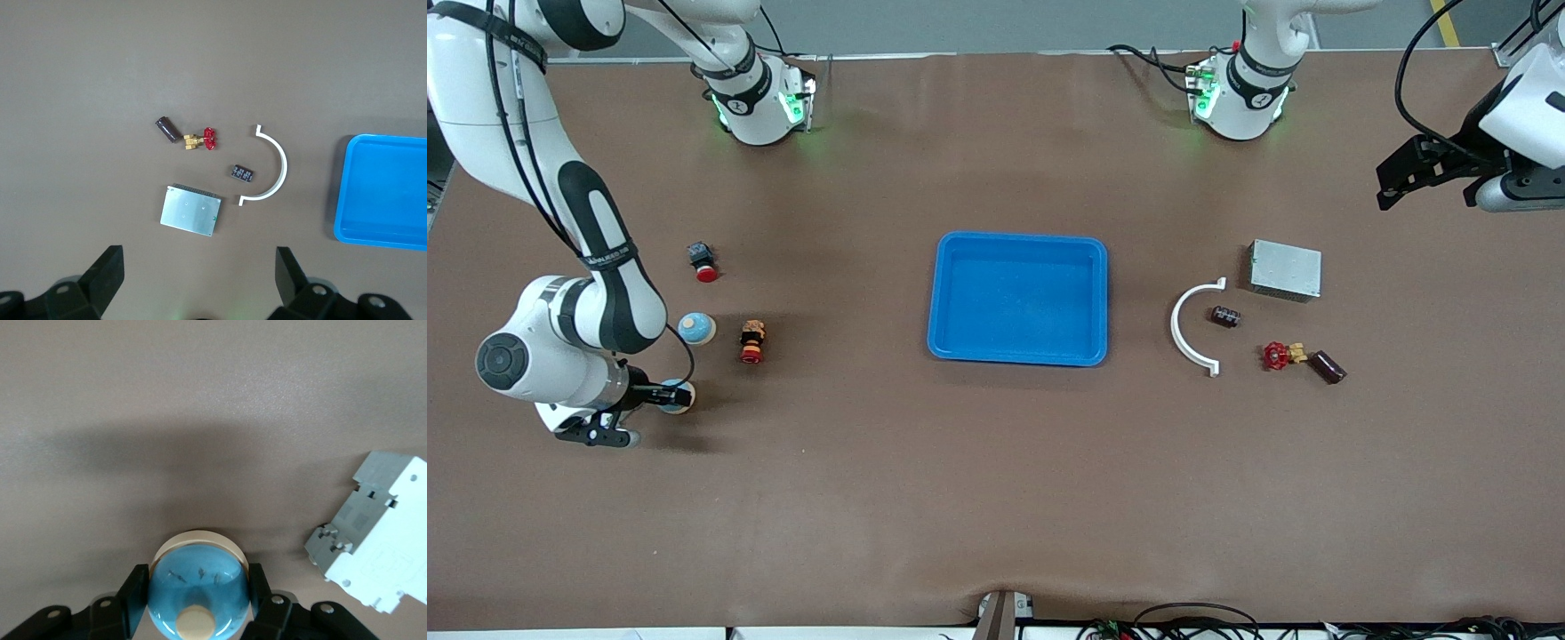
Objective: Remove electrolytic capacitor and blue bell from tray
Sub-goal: 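Lower the bell beside the first bell and open the right gripper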
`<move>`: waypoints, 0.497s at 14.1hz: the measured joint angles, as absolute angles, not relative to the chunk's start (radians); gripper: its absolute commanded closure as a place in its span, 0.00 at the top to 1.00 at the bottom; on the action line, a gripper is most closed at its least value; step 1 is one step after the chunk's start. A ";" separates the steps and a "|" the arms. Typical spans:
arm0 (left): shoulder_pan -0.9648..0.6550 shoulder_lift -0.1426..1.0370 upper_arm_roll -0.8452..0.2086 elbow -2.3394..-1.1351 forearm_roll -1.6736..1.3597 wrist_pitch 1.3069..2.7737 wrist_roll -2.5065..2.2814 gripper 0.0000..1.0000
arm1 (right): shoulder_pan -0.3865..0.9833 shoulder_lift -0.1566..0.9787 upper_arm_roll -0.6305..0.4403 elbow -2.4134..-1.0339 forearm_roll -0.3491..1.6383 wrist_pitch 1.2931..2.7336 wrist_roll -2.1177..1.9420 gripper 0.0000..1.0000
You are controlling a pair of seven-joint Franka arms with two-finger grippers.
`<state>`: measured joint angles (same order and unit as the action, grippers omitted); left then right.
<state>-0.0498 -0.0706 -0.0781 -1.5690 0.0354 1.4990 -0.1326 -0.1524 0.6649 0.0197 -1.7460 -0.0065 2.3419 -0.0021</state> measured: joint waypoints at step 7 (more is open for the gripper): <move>-0.052 -0.060 -0.080 -1.569 0.032 1.543 -0.142 1.00 | -0.159 0.670 0.020 -1.749 -0.003 2.352 0.002 1.00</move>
<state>-0.0521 -0.0601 -0.0801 -1.5689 0.0321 1.5431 -0.1424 -0.1586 0.6704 0.0196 -1.7489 -0.0030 2.3521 0.0017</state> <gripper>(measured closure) 0.000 0.269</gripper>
